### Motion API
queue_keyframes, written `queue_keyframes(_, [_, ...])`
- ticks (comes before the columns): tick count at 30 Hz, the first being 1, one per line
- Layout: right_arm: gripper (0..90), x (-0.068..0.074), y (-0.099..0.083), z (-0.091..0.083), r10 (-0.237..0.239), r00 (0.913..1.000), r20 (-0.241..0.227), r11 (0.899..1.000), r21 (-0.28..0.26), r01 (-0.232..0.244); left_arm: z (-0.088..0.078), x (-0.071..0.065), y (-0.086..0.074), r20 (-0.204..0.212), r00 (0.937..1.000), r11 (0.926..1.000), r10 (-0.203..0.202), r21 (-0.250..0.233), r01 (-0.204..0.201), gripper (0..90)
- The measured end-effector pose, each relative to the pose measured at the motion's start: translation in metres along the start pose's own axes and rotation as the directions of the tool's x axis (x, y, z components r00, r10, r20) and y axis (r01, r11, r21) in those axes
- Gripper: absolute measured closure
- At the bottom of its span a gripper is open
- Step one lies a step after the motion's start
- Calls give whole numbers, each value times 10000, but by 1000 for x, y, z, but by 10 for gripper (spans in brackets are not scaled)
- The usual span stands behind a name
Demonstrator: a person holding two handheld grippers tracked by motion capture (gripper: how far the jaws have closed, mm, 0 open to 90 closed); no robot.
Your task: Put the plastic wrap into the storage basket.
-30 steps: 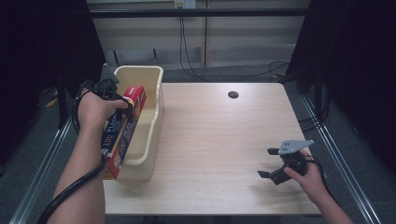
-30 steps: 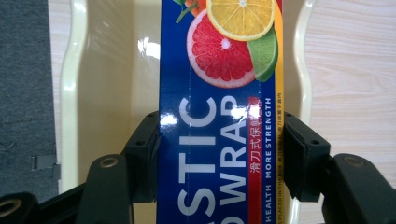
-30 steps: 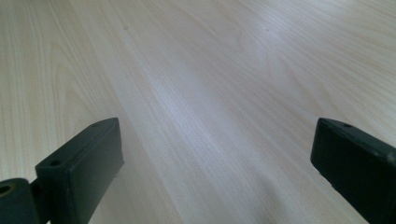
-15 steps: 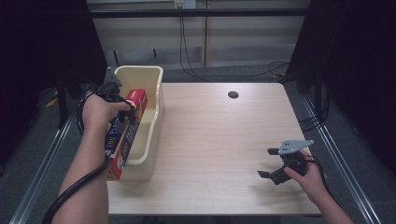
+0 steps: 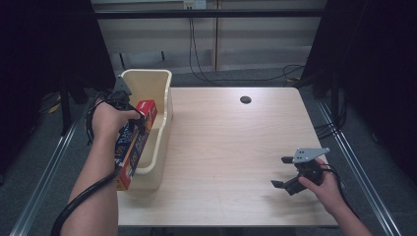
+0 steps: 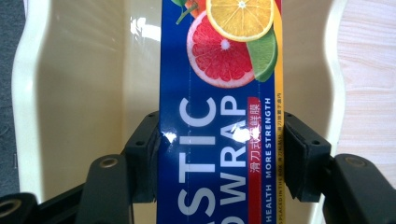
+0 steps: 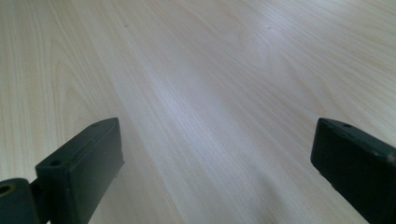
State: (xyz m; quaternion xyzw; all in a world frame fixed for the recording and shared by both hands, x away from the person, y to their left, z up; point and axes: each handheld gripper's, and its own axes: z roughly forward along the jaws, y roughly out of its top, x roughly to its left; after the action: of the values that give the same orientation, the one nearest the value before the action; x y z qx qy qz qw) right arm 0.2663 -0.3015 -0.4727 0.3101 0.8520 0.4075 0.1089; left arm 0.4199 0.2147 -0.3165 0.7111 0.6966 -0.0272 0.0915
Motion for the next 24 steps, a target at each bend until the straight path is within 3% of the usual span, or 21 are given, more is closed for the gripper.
queue_keyframes(1, [20, 0, 0, 0, -9, 10000, -14, 10000, -12, 9, 2, 0, 0, -83, 10000, 9999, -4, -137, 2, 403])
queue_keyframes(24, [20, -1, -1, 0, -9, 10000, -17, 10000, 4, 9, 18, 0, 6, -120, 9999, 9987, 48, 514, -42, 400])
